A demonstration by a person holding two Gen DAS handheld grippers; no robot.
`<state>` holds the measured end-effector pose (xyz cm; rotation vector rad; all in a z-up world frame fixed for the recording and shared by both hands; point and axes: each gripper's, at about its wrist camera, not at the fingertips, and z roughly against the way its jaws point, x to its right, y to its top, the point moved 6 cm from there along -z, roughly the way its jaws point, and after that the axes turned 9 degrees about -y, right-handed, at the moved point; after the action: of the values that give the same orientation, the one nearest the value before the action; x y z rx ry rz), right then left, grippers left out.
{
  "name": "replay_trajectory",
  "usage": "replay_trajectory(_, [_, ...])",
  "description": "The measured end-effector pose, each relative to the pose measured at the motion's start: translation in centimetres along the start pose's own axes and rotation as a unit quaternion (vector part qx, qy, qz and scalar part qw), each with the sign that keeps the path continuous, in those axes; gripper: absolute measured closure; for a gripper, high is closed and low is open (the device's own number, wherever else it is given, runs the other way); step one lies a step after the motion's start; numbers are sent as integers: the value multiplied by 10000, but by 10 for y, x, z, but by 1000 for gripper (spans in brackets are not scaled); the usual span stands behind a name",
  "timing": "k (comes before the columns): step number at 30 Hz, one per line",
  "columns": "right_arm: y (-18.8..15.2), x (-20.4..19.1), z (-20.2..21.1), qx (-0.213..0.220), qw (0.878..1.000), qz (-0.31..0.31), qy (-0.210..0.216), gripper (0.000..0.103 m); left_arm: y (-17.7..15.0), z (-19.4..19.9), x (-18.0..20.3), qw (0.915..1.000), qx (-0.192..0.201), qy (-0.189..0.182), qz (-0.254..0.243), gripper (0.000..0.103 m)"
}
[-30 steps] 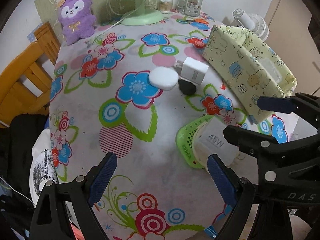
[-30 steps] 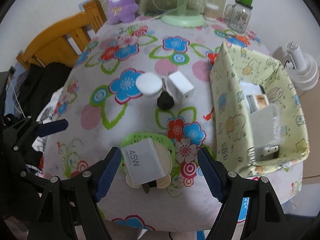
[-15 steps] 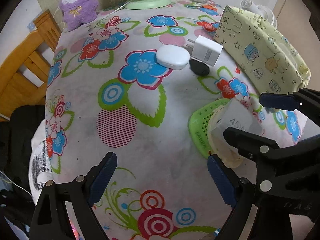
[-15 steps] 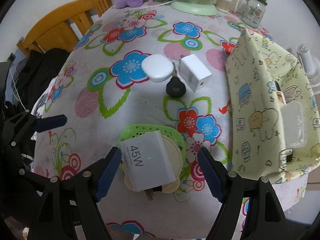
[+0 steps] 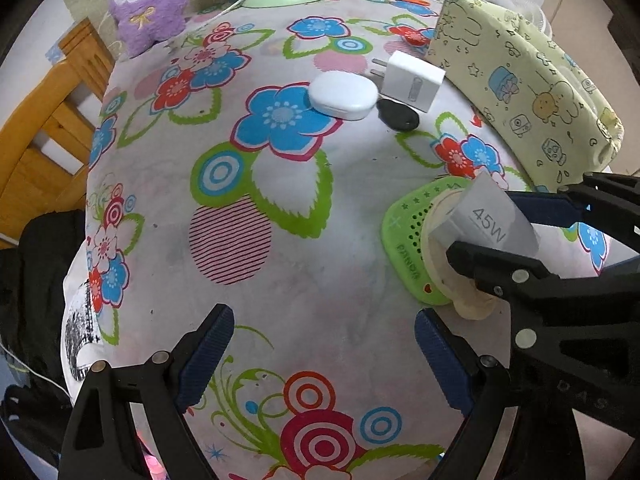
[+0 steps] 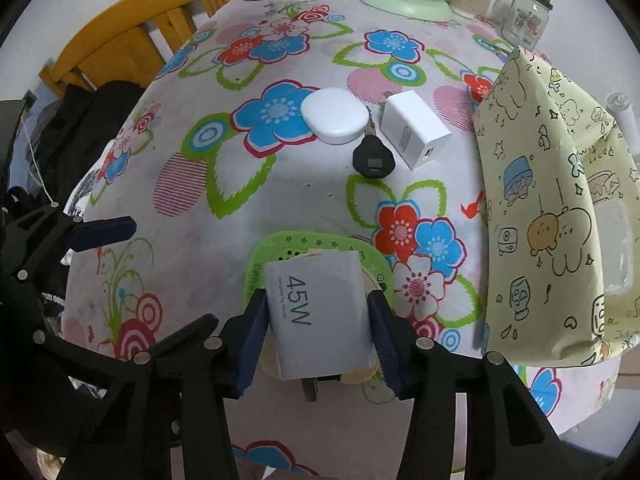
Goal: Organize rigid objects
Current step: 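Grasp the white charger on the green mat with the right tool and lift it, then grasp the cream hedgehog-print disc with the left tool while the right tool holds the charger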
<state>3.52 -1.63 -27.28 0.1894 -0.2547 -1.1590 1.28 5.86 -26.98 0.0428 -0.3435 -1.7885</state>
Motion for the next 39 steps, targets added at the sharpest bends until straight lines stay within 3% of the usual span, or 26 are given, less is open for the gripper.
replay_trajectory(10, [-14,21,8,-97,9988,-479,-81,52,10,-5,17,9983,-77,-183,-540,10])
replay_trajectory(25, [-47,51,13,-207,9926,-1169,-266,53,14,-16,61,9869,-188,-504,-1521,10])
replay_trajectory(39, [-68,74,9,-315,9862,-1597,-291,53,12,-30,87,9788,-400,-453,-1955,10])
